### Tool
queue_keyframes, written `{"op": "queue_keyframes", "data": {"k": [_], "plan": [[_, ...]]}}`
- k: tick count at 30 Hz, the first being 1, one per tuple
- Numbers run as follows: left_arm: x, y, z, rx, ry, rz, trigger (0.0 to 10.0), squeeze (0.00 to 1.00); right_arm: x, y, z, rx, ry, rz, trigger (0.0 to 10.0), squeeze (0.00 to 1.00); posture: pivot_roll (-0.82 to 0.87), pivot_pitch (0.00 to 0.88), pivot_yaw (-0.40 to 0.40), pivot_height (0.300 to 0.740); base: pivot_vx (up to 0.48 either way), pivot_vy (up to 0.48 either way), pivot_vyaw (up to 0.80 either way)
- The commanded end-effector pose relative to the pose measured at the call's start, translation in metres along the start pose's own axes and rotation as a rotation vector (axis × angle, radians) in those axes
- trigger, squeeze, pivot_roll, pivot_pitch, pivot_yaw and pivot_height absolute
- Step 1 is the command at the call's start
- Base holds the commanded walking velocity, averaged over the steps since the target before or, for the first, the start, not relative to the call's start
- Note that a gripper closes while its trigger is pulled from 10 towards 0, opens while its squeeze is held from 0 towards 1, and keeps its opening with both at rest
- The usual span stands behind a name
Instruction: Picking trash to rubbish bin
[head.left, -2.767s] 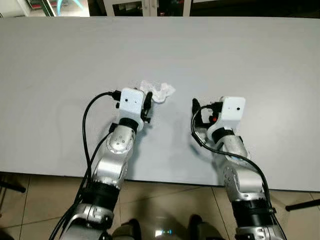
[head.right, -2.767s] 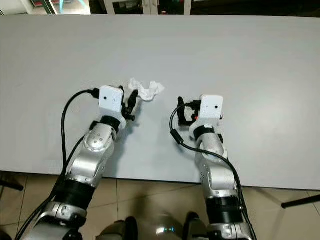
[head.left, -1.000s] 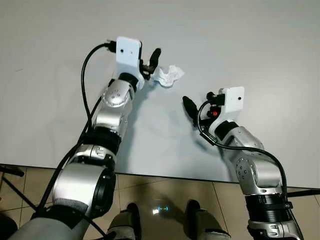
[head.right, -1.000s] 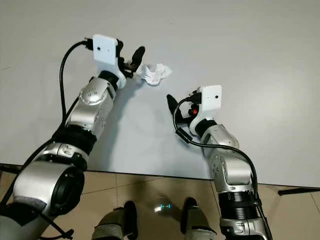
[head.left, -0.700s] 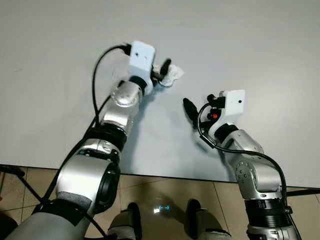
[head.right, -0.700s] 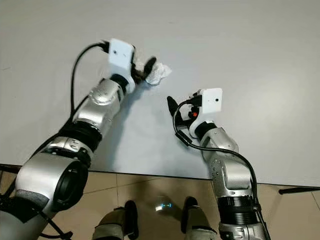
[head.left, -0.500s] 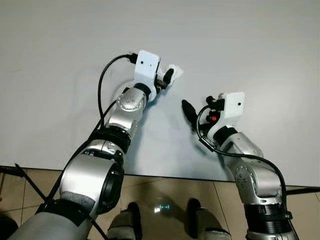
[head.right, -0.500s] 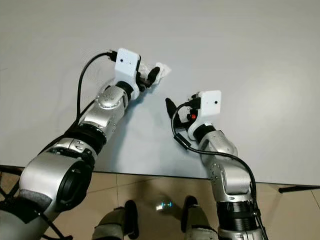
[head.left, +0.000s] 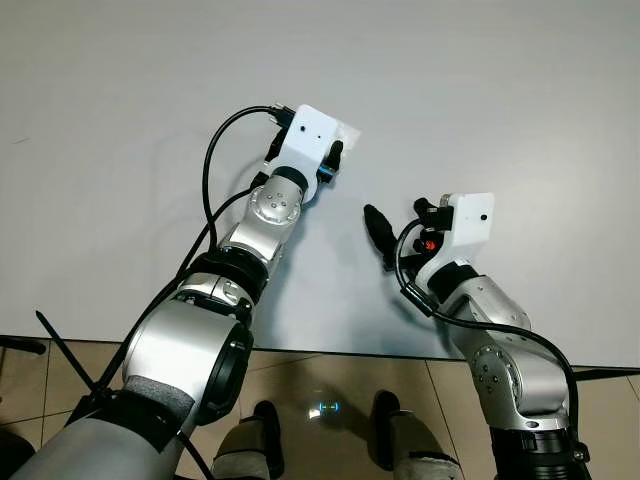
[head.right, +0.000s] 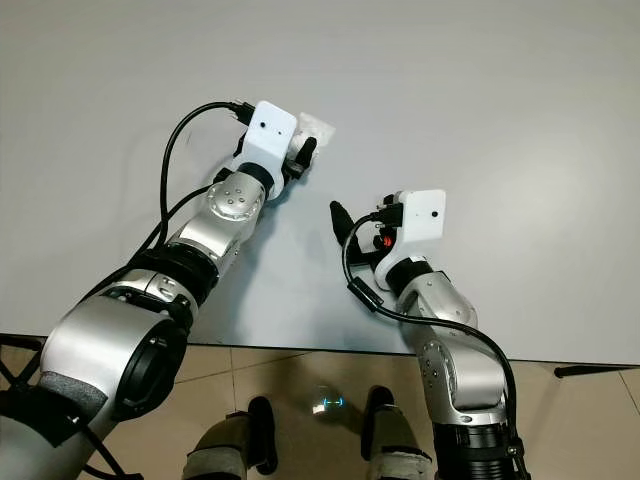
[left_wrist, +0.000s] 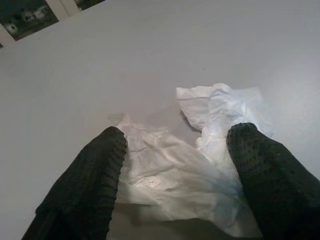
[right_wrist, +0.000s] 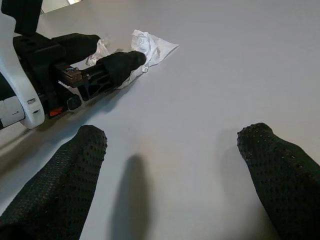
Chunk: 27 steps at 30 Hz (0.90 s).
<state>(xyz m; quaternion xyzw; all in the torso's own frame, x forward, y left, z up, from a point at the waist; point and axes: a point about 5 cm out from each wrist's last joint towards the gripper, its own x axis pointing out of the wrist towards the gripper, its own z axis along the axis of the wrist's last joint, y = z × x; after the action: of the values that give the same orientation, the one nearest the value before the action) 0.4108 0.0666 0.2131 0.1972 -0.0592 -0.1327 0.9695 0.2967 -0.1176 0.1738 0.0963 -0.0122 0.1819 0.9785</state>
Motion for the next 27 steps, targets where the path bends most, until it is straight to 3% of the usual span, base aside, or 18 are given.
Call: {"op": "queue_keyframes", "data": {"k": [1, 7, 10, 27], "plan": [[-0.008, -0.008, -0.03, 0.043, 0.14, -0.032, 0.0, 0.0, -0.004, 0.0, -0.01, 0.033, 0.049, -0.012, 10.0, 0.0, -0.16, 0.378, 0.058, 0.74, 0.0, 0.0, 0.0], [-0.008, -0.013, -0.032, 0.017, 0.157, -0.055, 0.0, 0.0, -0.003, 0.0, -0.009, 0.035, 0.046, -0.013, 10.0, 0.0, -0.16, 0.367, 0.062, 0.74, 0.0, 0.0, 0.0], [-0.008, -0.012, -0.032, -0.05, 0.164, -0.047, 0.0, 0.0, -0.002, 0.0, -0.009, 0.035, 0.045, -0.012, 10.0, 0.0, -0.16, 0.364, 0.061, 0.74, 0.0, 0.0, 0.0], [-0.009, -0.019, -0.033, -0.097, 0.155, -0.055, 0.0, 0.0, 0.002, 0.0, -0.012, 0.036, 0.053, -0.009, 10.0, 0.0, -0.14, 0.353, 0.061, 0.74, 0.0, 0.0, 0.0]]}}
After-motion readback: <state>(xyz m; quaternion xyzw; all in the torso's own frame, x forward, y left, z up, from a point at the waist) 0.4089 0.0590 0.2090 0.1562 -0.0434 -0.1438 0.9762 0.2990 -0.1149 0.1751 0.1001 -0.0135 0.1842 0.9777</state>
